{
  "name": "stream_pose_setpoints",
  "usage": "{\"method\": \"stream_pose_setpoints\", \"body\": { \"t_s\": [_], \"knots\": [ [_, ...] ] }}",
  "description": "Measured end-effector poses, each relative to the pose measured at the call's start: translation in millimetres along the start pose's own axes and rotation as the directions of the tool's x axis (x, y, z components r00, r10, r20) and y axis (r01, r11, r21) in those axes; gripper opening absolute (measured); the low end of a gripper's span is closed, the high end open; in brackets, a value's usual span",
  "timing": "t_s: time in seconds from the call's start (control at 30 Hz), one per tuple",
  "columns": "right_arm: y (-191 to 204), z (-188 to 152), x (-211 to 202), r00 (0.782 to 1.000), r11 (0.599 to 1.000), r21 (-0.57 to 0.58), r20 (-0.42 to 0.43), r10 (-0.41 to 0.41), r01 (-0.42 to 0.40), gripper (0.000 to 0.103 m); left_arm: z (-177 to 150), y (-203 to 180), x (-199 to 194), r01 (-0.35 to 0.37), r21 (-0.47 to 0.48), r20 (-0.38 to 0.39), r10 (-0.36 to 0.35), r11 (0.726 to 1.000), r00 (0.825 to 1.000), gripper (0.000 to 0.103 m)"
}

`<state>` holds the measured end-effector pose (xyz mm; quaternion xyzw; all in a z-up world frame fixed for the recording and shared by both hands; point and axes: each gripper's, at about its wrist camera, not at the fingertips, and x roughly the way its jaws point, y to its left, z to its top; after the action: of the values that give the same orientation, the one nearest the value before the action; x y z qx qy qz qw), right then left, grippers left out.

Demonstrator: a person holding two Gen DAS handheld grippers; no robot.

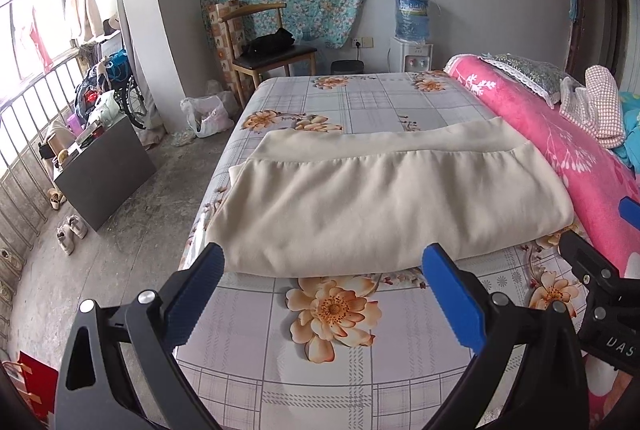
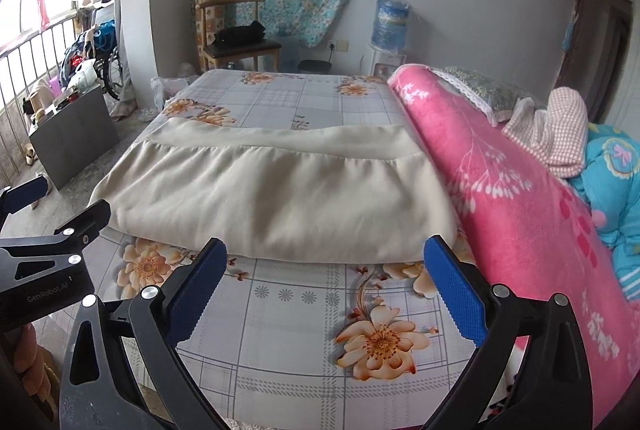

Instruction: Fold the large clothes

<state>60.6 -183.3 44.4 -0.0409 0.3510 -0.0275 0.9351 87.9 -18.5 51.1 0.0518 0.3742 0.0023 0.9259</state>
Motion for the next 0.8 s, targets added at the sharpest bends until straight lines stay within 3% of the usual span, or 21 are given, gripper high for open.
{"method": "stream_pose_setpoints", "body": {
  "t_s": [0.13,0.37,0.8],
  "knots": [
    [3.2,-0.7,0.7,1.000,0.999,-0.016,0.002,-0.028,0.028,0.095,-2.8,-2.5,11.6,0.006,-0.017,-0.090,-0.007,1.000,0.996,0.098],
    [-3.4,-2.7,13.3,0.998,0.999,0.051,-0.064,0.018,-0.015,0.095,-7.8,-5.3,14.7,-0.009,-0.059,-0.125,0.001,0.998,0.992,0.098],
    [-1.3,-5.8,20.0,0.994,0.998,0.048,-0.105,0.032,-0.028,0.095,-7.1,-10.9,16.3,0.004,-0.056,-0.149,-0.012,0.998,0.989,0.098]
  ]
}}
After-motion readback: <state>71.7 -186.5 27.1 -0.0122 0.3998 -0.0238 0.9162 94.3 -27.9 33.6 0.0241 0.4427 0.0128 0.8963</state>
